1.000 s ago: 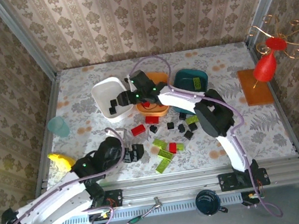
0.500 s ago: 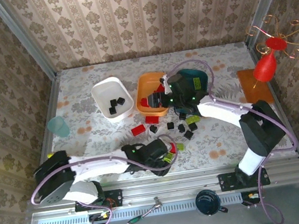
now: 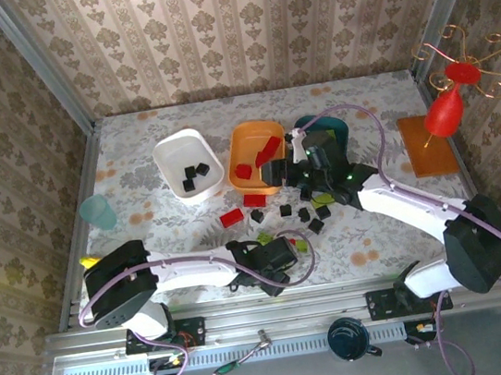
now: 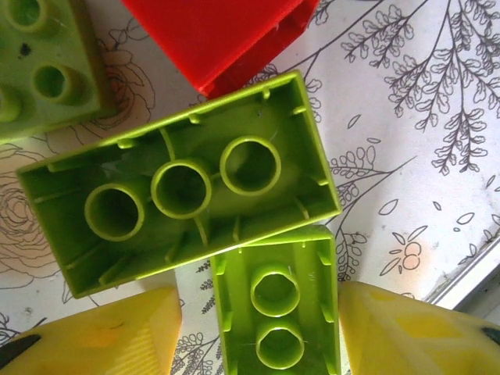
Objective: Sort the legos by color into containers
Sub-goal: Pick up the lego from the middle-left of the table.
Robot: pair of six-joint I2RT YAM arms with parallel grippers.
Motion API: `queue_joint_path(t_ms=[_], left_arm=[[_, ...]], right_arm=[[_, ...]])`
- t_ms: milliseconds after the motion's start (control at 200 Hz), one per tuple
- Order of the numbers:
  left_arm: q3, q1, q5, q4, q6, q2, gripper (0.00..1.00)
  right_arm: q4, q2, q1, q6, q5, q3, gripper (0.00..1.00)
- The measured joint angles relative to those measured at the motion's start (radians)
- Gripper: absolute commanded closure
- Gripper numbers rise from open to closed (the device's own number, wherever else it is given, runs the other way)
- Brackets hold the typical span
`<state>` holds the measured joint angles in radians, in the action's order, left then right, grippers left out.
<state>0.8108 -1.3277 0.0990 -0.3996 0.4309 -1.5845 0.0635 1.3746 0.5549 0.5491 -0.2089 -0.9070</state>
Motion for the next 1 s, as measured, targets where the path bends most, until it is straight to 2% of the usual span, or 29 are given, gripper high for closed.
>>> queue_joint_path(t_ms=[185, 355, 565, 675, 795, 900, 1000], left_arm=[[0.014, -0.002, 0.006, -0.009, -0.009, -0.013, 0.63], [-0.001, 0.000, 0.002, -0.006, -0.005, 0.013, 0.66], [-0.014, 0.024, 0.005, -0.089, -0.006, 0.223, 0.66], [0.032, 0.096, 0.001, -0.106, -0.030, 0.318, 0.65], [0.123, 0.208, -0.028, -0.074, -0.075, 0.311, 0.65], [0.225, 0.301, -0.084, 0.001, -0.116, 0.212, 0.65], [0.371, 0.369, -0.165, 0.079, -0.141, 0.038, 0.66]], right_arm=[[-0.004, -0.028, -0.016, 0.000, 0.017, 0.034, 0.26], [-0.011, -0.066, -0.035, 0.000, 0.023, 0.065, 0.26], [-0.020, -0.142, -0.060, 0.001, 0.048, 0.127, 0.26], [-0.036, -0.202, -0.069, 0.002, 0.079, 0.169, 0.26], [-0.056, -0.283, -0.074, 0.006, 0.132, 0.219, 0.25], [-0.095, -0.372, -0.074, 0.013, 0.184, 0.266, 0.25], [-0.137, -0.452, -0.075, 0.020, 0.224, 0.299, 0.24]])
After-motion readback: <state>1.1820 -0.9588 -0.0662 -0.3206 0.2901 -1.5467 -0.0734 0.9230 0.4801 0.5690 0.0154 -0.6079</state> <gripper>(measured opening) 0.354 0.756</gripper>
